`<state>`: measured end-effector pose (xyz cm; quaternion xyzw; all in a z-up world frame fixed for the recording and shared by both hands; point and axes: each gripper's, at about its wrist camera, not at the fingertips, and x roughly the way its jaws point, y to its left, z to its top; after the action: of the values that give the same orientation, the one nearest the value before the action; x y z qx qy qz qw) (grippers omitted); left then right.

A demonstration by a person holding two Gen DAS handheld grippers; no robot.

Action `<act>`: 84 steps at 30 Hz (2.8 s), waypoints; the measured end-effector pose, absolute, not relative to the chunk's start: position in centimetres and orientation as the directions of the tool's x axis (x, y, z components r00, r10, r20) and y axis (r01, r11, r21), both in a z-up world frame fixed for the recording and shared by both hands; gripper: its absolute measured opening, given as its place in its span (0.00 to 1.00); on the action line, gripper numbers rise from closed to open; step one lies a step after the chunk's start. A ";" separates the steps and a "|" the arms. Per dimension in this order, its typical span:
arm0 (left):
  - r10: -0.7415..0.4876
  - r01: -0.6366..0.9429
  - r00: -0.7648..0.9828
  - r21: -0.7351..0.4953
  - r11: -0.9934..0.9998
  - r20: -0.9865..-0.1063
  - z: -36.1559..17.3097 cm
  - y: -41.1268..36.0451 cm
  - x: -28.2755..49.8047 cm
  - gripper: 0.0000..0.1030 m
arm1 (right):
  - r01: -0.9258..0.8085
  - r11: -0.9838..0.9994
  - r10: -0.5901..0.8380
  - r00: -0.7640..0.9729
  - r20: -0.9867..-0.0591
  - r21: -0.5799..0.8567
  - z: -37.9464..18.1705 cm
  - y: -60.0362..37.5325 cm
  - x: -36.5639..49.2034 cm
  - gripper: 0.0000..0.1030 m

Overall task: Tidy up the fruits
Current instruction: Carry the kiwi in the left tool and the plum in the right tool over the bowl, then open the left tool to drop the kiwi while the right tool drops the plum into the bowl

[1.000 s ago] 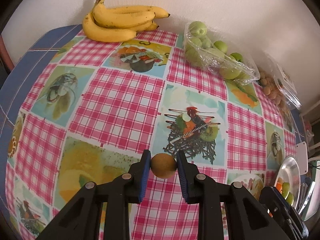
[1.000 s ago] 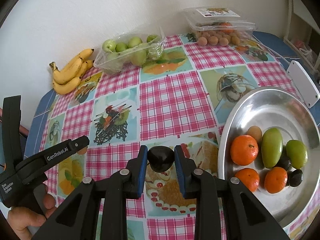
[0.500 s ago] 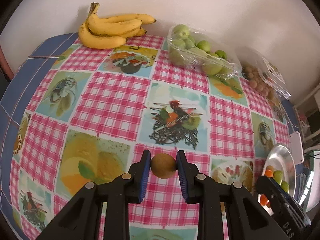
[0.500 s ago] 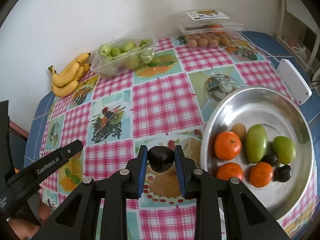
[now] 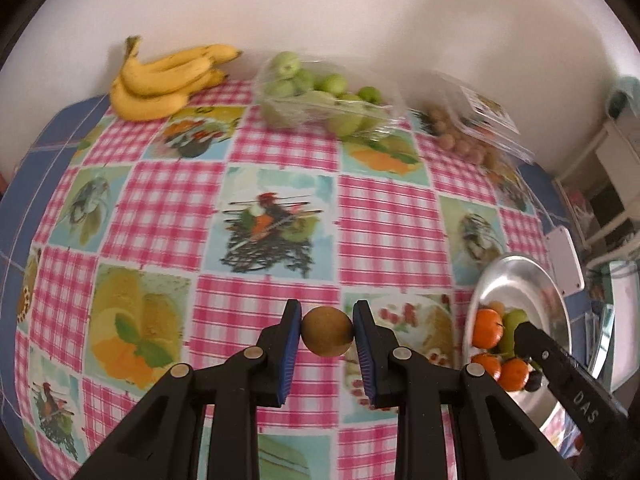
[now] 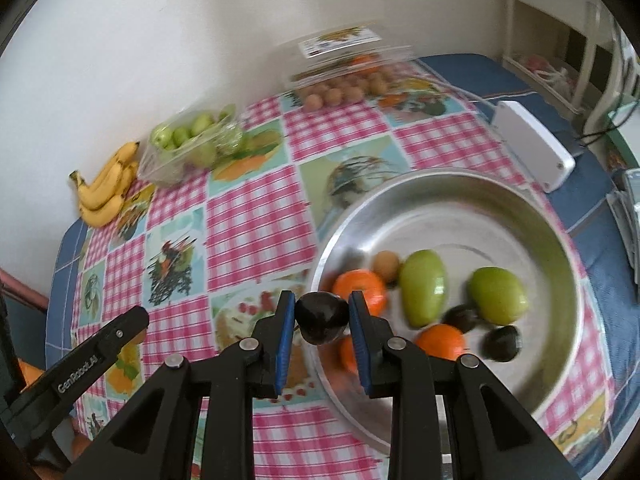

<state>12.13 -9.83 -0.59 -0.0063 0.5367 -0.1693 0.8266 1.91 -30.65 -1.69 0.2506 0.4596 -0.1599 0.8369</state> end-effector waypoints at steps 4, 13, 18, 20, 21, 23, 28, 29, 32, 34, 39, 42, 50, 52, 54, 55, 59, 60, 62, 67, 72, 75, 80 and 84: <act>-0.315 0.319 0.354 -0.203 0.926 -0.881 -0.1 -12.0 11.1 0.28 | 0.536 0.795 -0.051 0.525 -0.849 0.284 -1.7 -32.7 0.6 0.27; -0.353 0.423 0.321 -0.201 0.884 -0.879 0.5 -16.4 8.8 0.28 | 0.611 0.732 -0.092 0.526 -0.845 0.301 -1.3 -37.0 -2.3 0.27; -0.375 0.481 0.303 -0.199 0.854 -0.876 1.0 -18.5 7.3 0.28 | 0.643 0.701 -0.122 0.533 -0.837 0.308 -0.9 -38.8 -3.8 0.28; -0.378 0.503 0.300 -0.192 0.843 -0.876 1.1 -19.3 6.6 0.28 | 0.646 0.698 -0.130 0.537 -0.834 0.307 -0.6 -39.2 -4.2 0.28; -0.379 0.516 0.298 -0.186 0.836 -0.876 1.2 -19.7 6.3 0.28 | 0.647 0.698 -0.133 0.537 -0.833 0.306 -0.5 -39.4 -4.4 0.28; -0.380 0.542 0.293 -0.175 0.822 -0.878 1.2 -20.6 5.5 0.28 | 0.649 0.699 -0.139 0.536 -0.833 0.302 -0.3 -39.6 -4.7 0.28; -0.383 0.570 0.254 -0.182 0.801 -0.888 0.5 -21.9 4.6 0.28 | 0.652 0.694 -0.135 0.535 -0.834 0.306 -0.1 -39.9 -5.4 0.28; -0.381 0.570 0.251 -0.183 0.801 -0.890 0.4 -21.9 4.6 0.28 | 0.653 0.690 -0.126 0.533 -0.837 0.312 -0.3 -40.0 -5.5 0.28; -0.376 0.571 0.236 -0.185 0.800 -0.896 0.0 -22.1 4.4 0.28 | 0.664 0.683 -0.111 0.508 -0.854 0.305 -0.9 -40.0 -5.5 0.28; -0.371 0.576 0.231 -0.181 0.797 -0.900 -0.2 -22.3 4.2 0.28 | 0.675 0.673 -0.090 0.481 -0.872 0.303 -1.6 -40.1 -5.4 0.28; -0.360 0.589 0.221 -0.171 0.790 -0.906 -0.8 -22.9 3.6 0.28 | 0.689 0.658 -0.036 0.433 -0.901 0.305 -3.4 -39.8 -5.1 0.28; -0.351 0.597 0.213 -0.163 0.786 -0.912 -1.4 -23.3 3.2 0.28 | 0.687 0.654 0.002 0.417 -0.909 0.316 -4.3 -39.4 -5.0 0.28; -0.328 0.617 0.217 -0.132 0.776 -0.919 -2.6 -24.0 2.4 0.28 | 0.691 0.657 0.011 0.390 -0.921 0.301 -5.0 -39.1 -4.6 0.28; -0.325 0.619 0.210 -0.132 0.774 -0.922 -2.8 -24.1 2.3 0.28 | 0.690 0.661 0.014 0.382 -0.924 0.295 -5.1 -39.0 -4.5 0.28; -0.322 0.622 0.206 -0.130 0.772 -0.924 -2.9 -24.2 2.2 0.28 | 0.690 0.663 0.016 0.375 -0.927 0.291 -5.2 -39.0 -4.5 0.28; -0.321 0.624 0.206 -0.128 0.771 -0.925 -2.9 -24.3 2.2 0.28 | 0.690 0.664 0.018 0.372 -0.928 0.289 -5.3 -38.9 -4.4 0.28; -0.314 0.632 0.203 -0.122 0.765 -0.927 -3.1 -24.5 2.0 0.28 | 0.680 0.678 0.026 0.359 -0.933 0.280 -5.5 -38.6 -4.1 0.28; -0.312 0.634 0.201 -0.120 0.764 -0.928 -3.2 -24.6 2.0 0.28 | 0.677 0.682 0.030 0.353 -0.935 0.277 -5.6 -38.5 -4.1 0.28; -0.306 0.637 0.199 -0.115 0.763 -0.931 -3.4 -24.7 1.8 0.28 | 0.670 0.691 0.043 0.338 -0.940 0.272 -6.0 -38.2 -3.9 0.28; -0.298 0.645 0.199 -0.104 0.757 -0.934 -3.7 -25.0 1.6 0.28 | 0.660 0.702 0.047 0.331 -0.942 0.267 -6.2 -38.0 -3.8 0.28; -0.297 0.645 0.198 -0.104 0.757 -0.934 -3.8 -25.2 1.5 0.28 | 0.660 0.701 0.052 0.331 -0.942 0.271 -6.2 -38.0 -3.9 0.29; -0.294 0.646 0.199 -0.101 0.757 -0.935 -3.8 -25.2 1.6 0.28 | 0.663 0.698 0.052 0.332 -0.942 0.272 -6.2 -38.0 -4.0 0.30; -0.301 0.648 0.195 -0.108 0.754 -0.933 -3.7 -25.2 1.6 0.30 | 0.662 0.695 0.043 0.351 -0.935 0.281 -5.6 -38.1 -4.2 0.30; -0.301 0.647 0.196 -0.108 0.755 -0.933 -3.6 -25.2 1.6 0.30 | 0.663 0.692 0.040 0.358 -0.933 0.284 -5.5 -38.2 -4.3 0.30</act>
<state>1.64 -25.20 -3.62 0.1569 0.5512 -0.3132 0.7573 -4.26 -38.23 -5.45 0.3333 0.5276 -0.2067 0.7536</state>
